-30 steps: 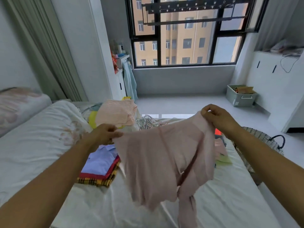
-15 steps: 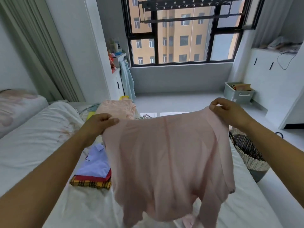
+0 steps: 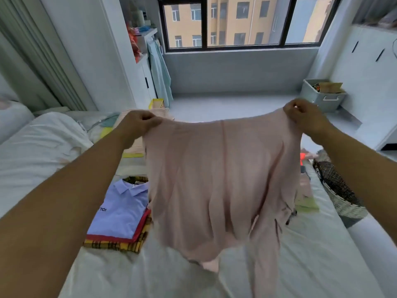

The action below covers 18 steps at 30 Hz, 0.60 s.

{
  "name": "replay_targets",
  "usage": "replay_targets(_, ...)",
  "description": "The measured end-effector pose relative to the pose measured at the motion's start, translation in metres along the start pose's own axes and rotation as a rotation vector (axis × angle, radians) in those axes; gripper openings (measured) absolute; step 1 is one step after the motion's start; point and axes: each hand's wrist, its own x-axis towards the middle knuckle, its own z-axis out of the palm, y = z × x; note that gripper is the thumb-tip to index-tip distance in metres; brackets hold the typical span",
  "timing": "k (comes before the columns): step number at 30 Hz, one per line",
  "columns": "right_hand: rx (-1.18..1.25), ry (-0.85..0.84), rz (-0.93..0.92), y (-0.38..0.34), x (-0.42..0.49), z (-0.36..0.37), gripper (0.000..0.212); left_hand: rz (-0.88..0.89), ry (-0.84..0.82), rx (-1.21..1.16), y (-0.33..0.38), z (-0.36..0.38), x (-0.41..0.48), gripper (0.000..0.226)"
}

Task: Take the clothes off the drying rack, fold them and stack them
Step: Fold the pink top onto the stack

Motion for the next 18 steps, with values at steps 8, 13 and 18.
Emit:
replay_targets(8, 0.071, 0.012, -0.168, -0.048, 0.055, -0.025, 0.012, 0.078, 0.048, -0.096, 0.046, -0.034, 0.048, 0.009)
replay_targets(13, 0.094, -0.190, -0.018, 0.010, -0.001, 0.010, 0.026, -0.068, -0.139, -0.085, -0.019, 0.006, 0.004, 0.014)
replay_targets(18, -0.112, -0.459, 0.170, 0.122, -0.102, 0.079, 0.022, -0.322, -0.295, -0.062, -0.133, 0.095, -0.079, 0.019)
